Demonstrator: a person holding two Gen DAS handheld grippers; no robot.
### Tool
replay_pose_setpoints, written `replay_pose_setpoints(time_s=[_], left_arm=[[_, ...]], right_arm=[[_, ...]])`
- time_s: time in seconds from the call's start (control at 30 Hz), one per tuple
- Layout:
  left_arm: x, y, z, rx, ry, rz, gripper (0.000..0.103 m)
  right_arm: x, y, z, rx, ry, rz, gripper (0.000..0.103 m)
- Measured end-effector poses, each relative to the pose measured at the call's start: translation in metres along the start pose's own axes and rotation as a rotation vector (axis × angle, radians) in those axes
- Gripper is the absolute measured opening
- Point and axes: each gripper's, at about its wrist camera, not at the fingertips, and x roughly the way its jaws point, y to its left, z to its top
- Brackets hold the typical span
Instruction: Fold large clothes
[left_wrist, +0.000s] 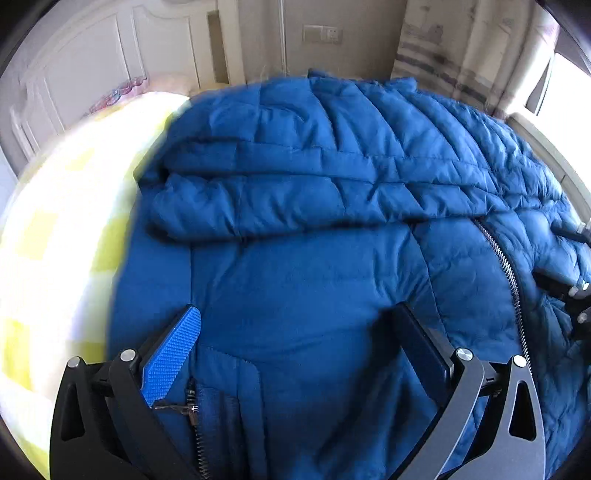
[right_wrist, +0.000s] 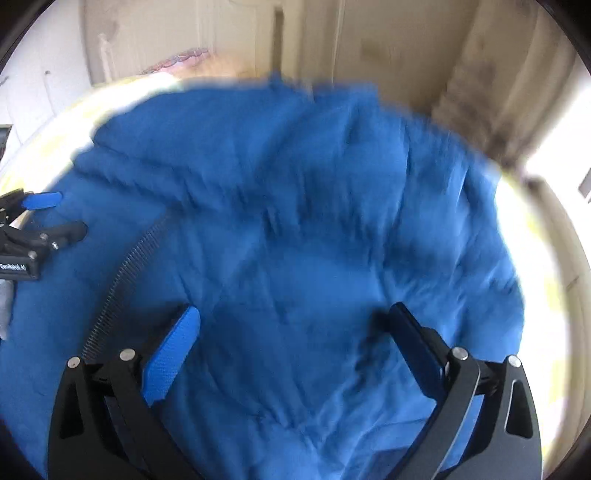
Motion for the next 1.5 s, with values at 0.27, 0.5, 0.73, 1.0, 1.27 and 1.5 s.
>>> replay_pose_setpoints(time_s=[0.27, 0.5, 0.73, 1.0, 1.27, 1.5], left_arm=[[-0.035, 0.003, -0.028, 0.013, -0.044, 0.041, 0.099], [-0.041, 0.008, -0.035, -0.035, -0.031, 0.08, 0.099], [-0.051, -0.003, -0.075, 0.053, -0.005, 0.079, 0.099], [-0.096, 0.008, -0.106, 0.032, -0.057, 0.089, 0.099], [-0.113, 0.032, -0.156, 0.002, -0.094, 0.076, 0.099], [-0.143, 0.064, -0.185, -0.072, -0.15, 0.053, 0.099]], right_arm=[[-0.037, 0.003, -0.024, 0.008, -0.033, 0.041, 0.1], [-0.045, 0.002, -0.048, -0.009, -0.012, 0.001, 0.1], [-0.062, 0.024, -0.092, -0.114, -0.009, 0.041, 0.1], [-0.11, 0.025, -0.121, -0.1, -0.072, 0.009, 0.1], [-0.124, 0.003, -0.173, -0.001, -0.066, 0.034, 0.1], [-0.17, -0.039, -0.22, 0.108, -0.143, -0.018, 0.1]])
